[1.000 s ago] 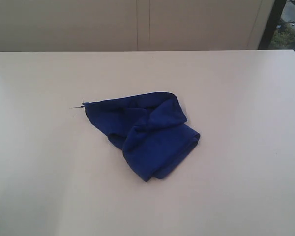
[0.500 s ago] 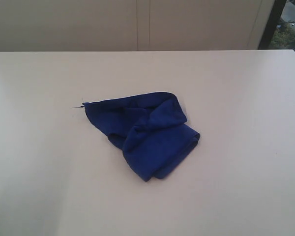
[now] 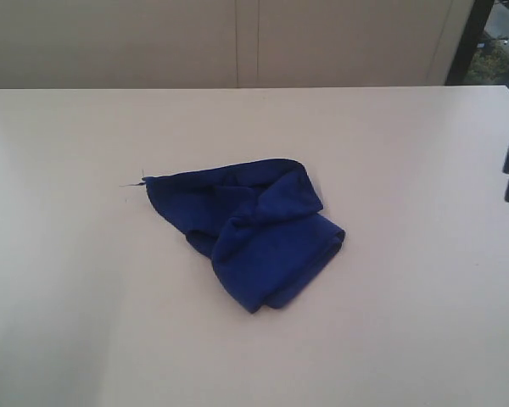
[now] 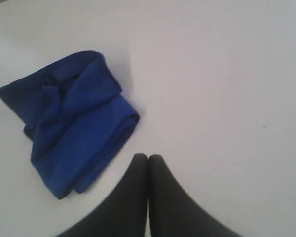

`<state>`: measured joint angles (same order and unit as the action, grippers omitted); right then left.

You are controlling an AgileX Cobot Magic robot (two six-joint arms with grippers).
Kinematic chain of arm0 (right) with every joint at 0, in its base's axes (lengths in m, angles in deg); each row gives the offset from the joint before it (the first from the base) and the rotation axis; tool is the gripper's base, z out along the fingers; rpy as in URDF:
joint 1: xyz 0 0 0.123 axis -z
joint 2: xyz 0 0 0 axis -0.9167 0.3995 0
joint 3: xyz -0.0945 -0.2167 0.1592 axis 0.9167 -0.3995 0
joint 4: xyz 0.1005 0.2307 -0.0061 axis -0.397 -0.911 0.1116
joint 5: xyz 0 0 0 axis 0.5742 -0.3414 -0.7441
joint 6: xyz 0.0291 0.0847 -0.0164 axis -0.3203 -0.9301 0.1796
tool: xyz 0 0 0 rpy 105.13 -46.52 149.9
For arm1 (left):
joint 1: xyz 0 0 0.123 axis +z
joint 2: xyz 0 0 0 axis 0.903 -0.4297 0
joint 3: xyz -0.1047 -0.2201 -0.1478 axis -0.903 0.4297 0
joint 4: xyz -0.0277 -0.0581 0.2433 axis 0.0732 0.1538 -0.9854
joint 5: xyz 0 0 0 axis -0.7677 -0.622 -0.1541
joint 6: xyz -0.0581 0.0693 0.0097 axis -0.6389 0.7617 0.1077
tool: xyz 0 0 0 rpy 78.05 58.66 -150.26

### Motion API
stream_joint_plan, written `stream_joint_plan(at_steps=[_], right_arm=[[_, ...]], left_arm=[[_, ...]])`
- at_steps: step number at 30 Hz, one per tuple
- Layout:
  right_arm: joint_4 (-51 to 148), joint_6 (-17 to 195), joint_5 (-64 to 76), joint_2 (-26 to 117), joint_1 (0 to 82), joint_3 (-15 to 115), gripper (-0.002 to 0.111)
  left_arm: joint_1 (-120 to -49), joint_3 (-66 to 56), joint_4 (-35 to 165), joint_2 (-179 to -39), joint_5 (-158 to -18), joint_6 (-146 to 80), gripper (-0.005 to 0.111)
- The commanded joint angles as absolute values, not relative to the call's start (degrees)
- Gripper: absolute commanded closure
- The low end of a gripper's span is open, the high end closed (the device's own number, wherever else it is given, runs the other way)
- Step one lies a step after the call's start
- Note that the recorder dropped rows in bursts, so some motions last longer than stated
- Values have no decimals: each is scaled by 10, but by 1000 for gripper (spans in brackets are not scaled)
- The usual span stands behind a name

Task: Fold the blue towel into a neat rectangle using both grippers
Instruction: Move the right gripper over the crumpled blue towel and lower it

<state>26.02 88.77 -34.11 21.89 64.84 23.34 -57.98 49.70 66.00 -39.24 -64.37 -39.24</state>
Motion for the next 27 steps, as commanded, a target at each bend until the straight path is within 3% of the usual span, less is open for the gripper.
stream_joint_plan(at_steps=[1, 17, 27], right_arm=[[124, 994, -318, 295, 641, 229, 108], [29, 1041, -217, 520, 441, 327, 108], [30, 1009, -164, 617, 378, 349, 108]], left_arm=[[-579, 501, 665, -390, -645, -397, 107], [-579, 501, 665, -390, -645, -397, 107], [-579, 501, 665, -390, -645, -397, 107]])
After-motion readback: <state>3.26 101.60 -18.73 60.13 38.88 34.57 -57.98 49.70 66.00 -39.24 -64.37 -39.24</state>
